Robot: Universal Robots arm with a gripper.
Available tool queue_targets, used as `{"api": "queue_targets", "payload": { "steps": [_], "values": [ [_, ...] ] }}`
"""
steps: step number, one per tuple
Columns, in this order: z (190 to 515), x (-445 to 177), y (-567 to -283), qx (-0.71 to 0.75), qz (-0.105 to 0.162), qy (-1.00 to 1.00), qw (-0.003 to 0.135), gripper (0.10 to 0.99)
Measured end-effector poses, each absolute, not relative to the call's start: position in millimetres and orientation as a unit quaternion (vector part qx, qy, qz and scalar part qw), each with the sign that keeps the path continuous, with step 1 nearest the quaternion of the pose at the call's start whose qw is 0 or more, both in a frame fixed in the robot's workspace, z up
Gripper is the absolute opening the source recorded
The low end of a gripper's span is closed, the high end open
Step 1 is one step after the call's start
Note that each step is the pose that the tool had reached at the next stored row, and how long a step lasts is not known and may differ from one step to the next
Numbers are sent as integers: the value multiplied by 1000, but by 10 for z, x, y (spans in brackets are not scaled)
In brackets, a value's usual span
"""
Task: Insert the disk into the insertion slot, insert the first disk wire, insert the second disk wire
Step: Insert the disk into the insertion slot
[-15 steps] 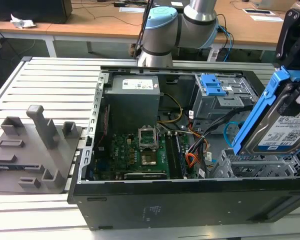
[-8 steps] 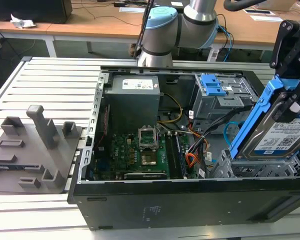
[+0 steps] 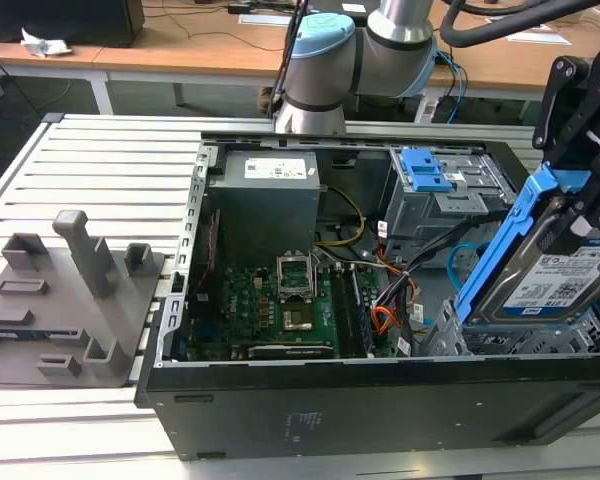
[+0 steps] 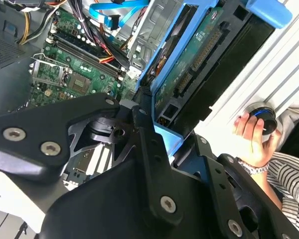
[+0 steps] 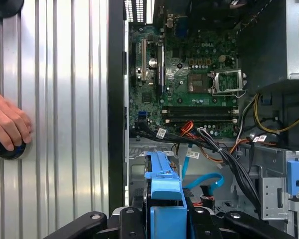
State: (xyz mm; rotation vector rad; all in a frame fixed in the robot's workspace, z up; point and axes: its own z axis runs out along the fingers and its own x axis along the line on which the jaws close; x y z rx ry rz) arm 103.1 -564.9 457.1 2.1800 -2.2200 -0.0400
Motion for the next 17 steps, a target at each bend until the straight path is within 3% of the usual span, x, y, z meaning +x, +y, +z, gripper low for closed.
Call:
{"api": "queue_targets", "payload": {
  "steps": [17],
  "values": [
    [4302, 1155, -5446, 701, -13, -713, 15, 369]
  ]
}}
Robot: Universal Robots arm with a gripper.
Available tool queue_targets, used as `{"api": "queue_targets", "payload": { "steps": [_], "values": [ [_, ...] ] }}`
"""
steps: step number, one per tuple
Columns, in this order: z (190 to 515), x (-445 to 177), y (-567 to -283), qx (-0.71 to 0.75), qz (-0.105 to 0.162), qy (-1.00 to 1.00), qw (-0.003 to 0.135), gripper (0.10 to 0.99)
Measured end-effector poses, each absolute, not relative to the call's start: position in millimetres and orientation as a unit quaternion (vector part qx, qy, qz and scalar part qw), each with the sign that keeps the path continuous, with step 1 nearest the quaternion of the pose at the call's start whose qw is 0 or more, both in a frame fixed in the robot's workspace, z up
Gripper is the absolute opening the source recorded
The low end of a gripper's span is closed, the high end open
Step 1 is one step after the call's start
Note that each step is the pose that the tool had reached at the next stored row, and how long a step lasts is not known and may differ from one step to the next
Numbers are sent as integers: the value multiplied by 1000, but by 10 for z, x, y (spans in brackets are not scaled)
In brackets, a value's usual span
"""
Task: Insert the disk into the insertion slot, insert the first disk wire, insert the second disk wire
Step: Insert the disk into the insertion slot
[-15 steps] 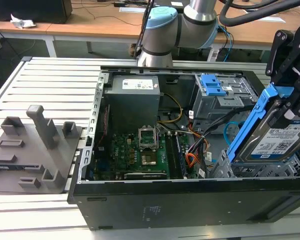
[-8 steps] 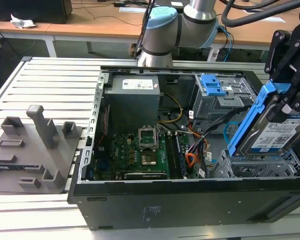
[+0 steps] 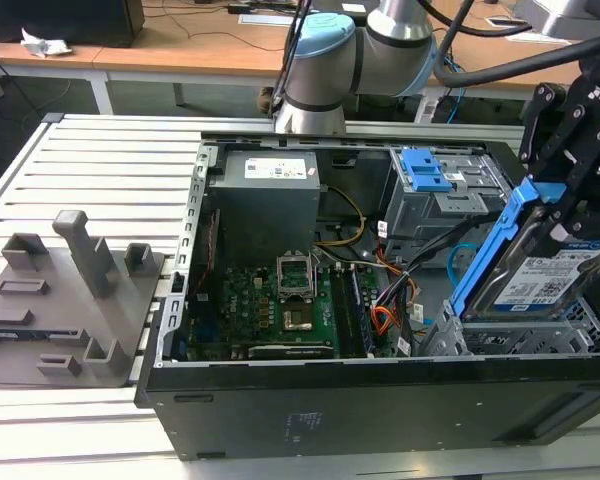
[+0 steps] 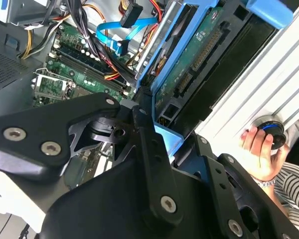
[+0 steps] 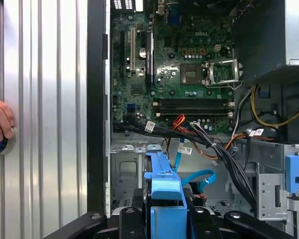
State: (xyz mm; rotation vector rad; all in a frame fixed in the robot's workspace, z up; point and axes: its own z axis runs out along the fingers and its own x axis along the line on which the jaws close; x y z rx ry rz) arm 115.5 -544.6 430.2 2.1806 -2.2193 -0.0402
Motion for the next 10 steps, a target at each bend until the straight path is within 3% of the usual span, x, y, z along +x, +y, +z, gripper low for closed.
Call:
{"api": "queue_targets", "payload": {
  "steps": [10],
  "values": [
    [4100, 1155, -5446, 701, -13, -713, 15, 369]
  ]
}}
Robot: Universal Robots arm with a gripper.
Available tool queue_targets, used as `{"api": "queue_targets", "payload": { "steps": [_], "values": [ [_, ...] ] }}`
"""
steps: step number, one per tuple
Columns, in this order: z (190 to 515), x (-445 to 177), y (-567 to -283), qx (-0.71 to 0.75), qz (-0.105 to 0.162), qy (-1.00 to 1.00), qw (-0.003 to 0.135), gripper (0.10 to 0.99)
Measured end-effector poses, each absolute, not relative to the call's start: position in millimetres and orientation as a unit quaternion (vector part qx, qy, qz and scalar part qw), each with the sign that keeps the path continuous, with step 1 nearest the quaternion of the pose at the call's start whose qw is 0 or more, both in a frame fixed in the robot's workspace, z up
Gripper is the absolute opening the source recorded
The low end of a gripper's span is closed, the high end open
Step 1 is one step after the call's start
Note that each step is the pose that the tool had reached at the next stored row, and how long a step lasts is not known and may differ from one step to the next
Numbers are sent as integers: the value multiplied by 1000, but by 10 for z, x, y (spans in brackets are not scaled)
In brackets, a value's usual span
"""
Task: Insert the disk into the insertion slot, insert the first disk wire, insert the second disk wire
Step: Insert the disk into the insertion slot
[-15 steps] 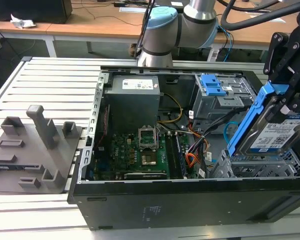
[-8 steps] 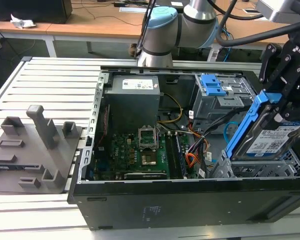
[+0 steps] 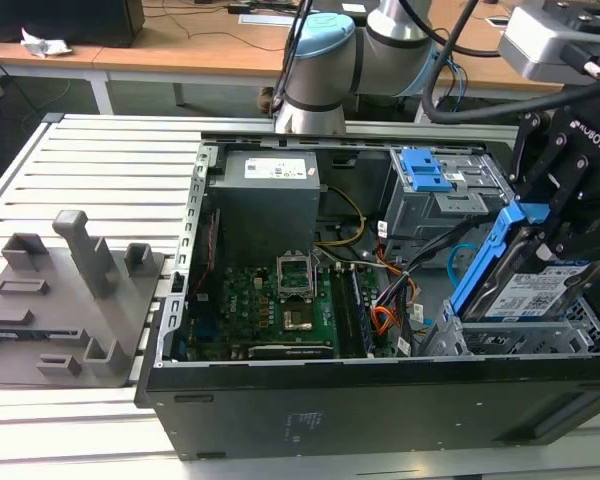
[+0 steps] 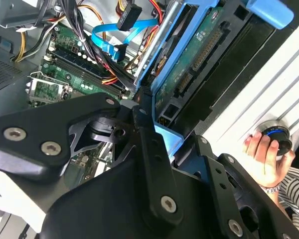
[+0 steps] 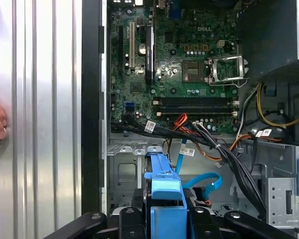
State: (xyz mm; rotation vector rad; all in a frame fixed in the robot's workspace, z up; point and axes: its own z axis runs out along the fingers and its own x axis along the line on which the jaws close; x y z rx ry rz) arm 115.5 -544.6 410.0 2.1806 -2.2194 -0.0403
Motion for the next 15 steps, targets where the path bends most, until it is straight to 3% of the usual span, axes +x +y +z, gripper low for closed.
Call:
{"api": "queue_targets", "payload": {
  "steps": [12, 15],
  "values": [
    [4026, 1155, -5446, 701, -13, -713, 15, 369],
    [4024, 1155, -5446, 701, -13, -713, 15, 435]
  ]
}}
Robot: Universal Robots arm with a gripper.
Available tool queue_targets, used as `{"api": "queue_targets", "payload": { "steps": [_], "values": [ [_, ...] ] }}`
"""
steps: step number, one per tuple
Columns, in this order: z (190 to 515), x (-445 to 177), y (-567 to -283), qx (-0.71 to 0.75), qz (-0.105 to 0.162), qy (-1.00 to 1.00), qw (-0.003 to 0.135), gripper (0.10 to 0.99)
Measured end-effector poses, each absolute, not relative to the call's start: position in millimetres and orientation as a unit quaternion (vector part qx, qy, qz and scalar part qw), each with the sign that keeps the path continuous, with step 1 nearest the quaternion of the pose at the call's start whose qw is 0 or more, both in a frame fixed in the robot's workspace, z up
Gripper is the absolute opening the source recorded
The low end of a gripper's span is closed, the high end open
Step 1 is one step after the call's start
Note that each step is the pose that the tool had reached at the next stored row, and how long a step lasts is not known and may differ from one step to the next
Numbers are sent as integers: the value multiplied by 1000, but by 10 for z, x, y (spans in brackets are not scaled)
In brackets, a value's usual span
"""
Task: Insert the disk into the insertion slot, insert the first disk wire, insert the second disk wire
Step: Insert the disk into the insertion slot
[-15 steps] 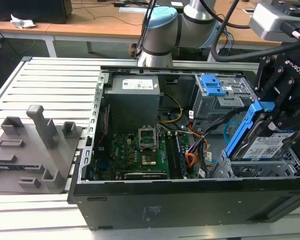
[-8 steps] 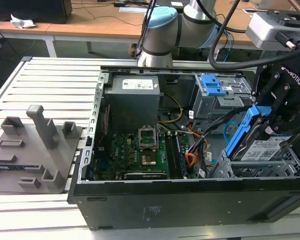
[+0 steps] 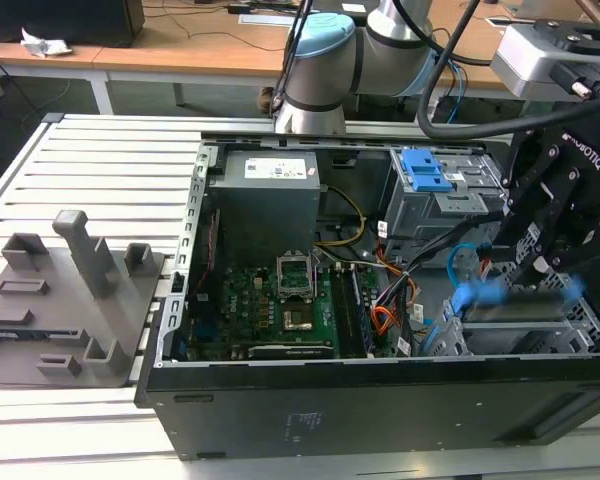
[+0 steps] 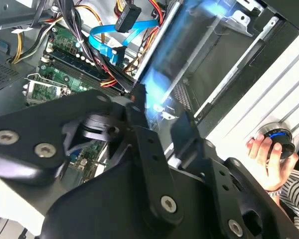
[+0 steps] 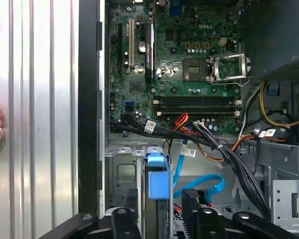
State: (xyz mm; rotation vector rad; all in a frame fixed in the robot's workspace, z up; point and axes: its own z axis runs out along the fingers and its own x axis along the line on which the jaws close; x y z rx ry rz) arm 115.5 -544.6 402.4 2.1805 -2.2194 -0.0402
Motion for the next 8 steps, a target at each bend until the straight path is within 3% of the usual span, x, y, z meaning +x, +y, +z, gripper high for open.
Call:
{"api": "queue_targets", "payload": {
  "steps": [1, 5, 7, 8],
  "values": [
    [4024, 1155, -5446, 701, -13, -713, 15, 502],
    [4023, 1155, -5446, 701, -13, -713, 15, 502],
    [4023, 1155, -5446, 701, -13, -713, 15, 361],
    [4023, 1155, -5446, 701, -13, -713, 15, 361]
  ]
}}
